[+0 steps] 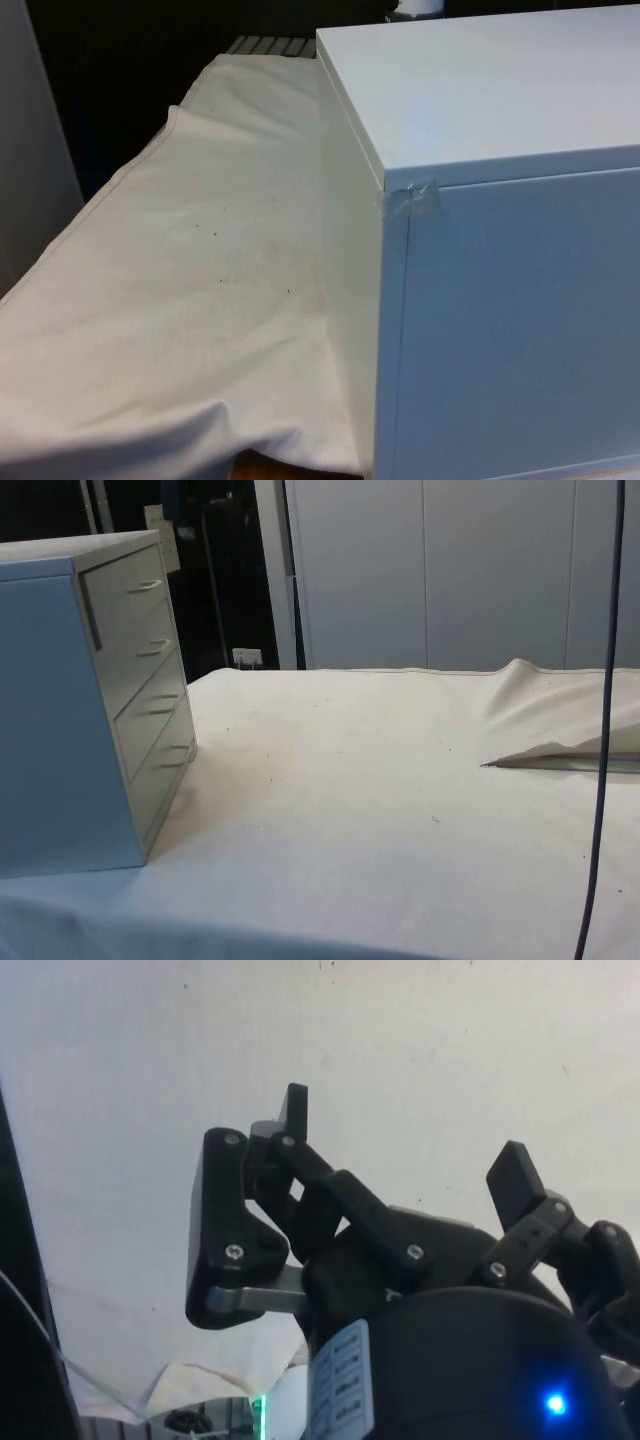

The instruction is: Open the drawer, then close it.

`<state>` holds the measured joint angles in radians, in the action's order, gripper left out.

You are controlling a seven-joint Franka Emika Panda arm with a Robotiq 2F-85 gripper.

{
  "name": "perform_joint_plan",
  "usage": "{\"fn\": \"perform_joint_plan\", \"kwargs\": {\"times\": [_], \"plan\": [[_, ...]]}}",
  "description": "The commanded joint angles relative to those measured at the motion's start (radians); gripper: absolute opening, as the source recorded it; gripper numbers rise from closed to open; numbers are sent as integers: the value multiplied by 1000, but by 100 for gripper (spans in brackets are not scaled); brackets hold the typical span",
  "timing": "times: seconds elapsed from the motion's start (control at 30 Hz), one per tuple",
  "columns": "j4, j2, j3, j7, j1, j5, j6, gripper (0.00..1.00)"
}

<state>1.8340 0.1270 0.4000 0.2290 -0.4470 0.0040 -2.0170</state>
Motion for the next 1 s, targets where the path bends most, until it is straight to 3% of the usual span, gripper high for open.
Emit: {"fn": "perform_joint_plan", "kwargs": {"times": [0.0, 0.53, 0.97], "plan": [[0, 1, 0, 18, -3, -4, -18, 100], [3, 22, -2, 96, -3, 14, -82, 100], [7, 49, 2, 138, 3, 62, -139, 100]]}}
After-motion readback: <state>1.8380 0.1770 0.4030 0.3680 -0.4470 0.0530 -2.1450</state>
